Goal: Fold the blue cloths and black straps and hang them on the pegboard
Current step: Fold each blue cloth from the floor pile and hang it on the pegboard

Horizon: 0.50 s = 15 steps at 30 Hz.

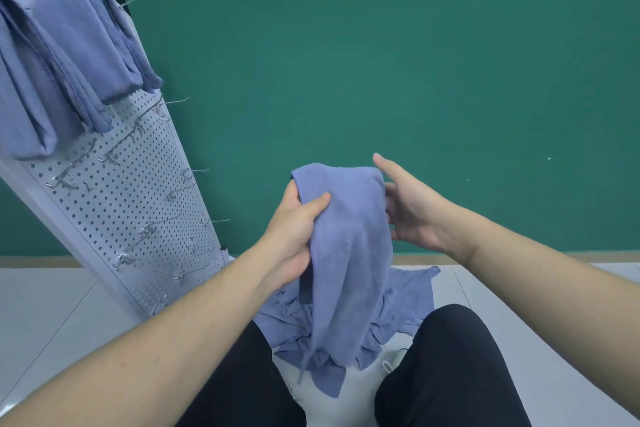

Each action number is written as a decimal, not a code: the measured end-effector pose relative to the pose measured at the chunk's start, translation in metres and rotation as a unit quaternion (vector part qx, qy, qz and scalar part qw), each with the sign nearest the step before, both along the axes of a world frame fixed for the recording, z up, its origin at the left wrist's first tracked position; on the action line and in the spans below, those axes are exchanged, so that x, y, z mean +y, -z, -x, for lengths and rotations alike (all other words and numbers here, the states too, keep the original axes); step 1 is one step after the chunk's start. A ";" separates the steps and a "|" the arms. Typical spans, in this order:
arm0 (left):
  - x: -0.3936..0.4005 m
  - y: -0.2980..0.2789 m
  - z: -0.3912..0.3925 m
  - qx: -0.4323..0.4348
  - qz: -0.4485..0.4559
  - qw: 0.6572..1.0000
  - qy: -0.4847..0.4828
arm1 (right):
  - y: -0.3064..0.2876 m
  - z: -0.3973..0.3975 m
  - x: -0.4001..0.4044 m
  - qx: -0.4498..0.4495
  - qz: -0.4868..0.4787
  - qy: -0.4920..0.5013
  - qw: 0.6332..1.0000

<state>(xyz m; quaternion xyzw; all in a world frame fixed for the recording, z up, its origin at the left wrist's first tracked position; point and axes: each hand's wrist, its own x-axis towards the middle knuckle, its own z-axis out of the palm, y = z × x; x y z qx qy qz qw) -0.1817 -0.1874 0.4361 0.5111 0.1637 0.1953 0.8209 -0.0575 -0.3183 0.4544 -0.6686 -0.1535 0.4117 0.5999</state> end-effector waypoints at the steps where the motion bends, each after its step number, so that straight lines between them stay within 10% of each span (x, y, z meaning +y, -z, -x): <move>1: 0.000 -0.001 -0.001 -0.005 0.022 1.000 -0.003 | 0.003 0.000 -0.002 0.009 0.016 -0.034 0.999; 15: 0.027 -0.008 0.002 0.164 -0.037 0.986 0.012 | 0.013 0.008 -0.001 -0.121 -0.060 0.063 0.989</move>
